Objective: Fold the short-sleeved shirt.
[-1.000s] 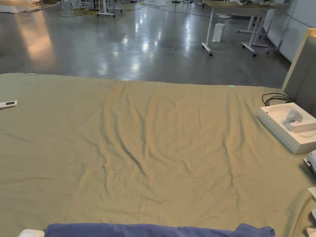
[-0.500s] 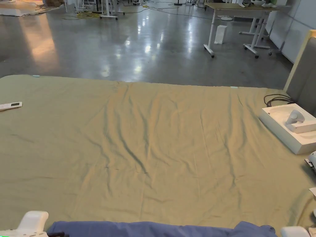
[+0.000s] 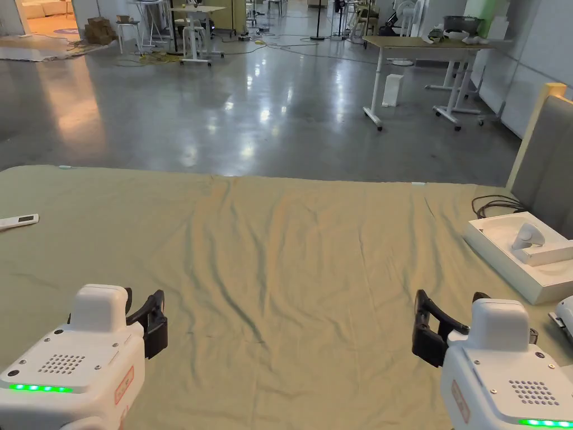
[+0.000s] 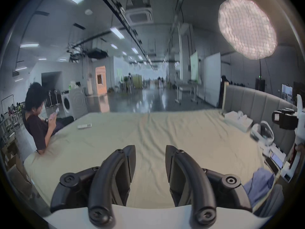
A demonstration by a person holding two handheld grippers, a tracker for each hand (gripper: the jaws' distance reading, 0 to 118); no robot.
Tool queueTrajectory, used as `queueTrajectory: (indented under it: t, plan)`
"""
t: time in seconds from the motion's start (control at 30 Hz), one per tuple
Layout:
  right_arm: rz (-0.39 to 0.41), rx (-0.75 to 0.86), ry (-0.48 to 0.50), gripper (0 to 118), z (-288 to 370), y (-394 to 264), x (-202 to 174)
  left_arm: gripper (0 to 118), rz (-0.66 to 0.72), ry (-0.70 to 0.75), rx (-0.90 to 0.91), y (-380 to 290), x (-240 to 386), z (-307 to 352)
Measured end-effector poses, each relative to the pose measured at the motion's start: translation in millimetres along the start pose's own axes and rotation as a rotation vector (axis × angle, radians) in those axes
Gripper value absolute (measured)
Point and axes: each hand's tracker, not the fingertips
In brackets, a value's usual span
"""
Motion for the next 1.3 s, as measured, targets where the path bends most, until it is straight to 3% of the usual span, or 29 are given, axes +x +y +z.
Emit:
queueTrajectory:
  t: [0.1,0.17,0.27,0.33,0.67,0.8,0.9,1.03,1.13,1.27,1.3]
  plan:
    - [0.000,0.037,-0.020,32,-4,6,-12,18,0.007,-0.010,0.040,7,5,-2]
    - [-0.008,0.036,-0.017,16,-8,9,-16,9,0.000,-0.007,0.040,11,8,-5]
    - [-0.033,0.046,-0.029,11,-13,10,-20,4,0.008,-0.007,0.038,10,6,-13]
    - [-0.030,0.040,-0.032,1,-16,13,-21,2,0.030,-0.008,0.034,12,6,-15]
    - [-0.026,0.060,-0.022,0,-22,23,-27,1,0.010,-0.017,0.033,22,-3,-19]
    - [-0.009,0.046,-0.011,0,-26,25,-25,1,-0.028,-0.064,-0.114,17,-23,-24]
    - [-0.009,0.032,-0.006,0,-29,23,-23,1,-0.069,-0.011,-0.198,7,-36,-19]
    - [-0.026,0.012,-0.003,0,-32,20,-22,1,-0.026,-0.015,-0.357,-8,-59,-15]
    - [-0.029,-0.017,0.011,0,-35,16,-23,6,0.025,-0.079,-0.493,-22,-79,-14]
    - [-0.019,-0.046,0.018,0,-35,9,-22,31,0.196,-0.192,-0.664,-51,-114,-18]
    - [-0.018,-0.058,0.020,0,-35,6,-21,52,0.241,-0.226,-0.692,-61,-123,-19]
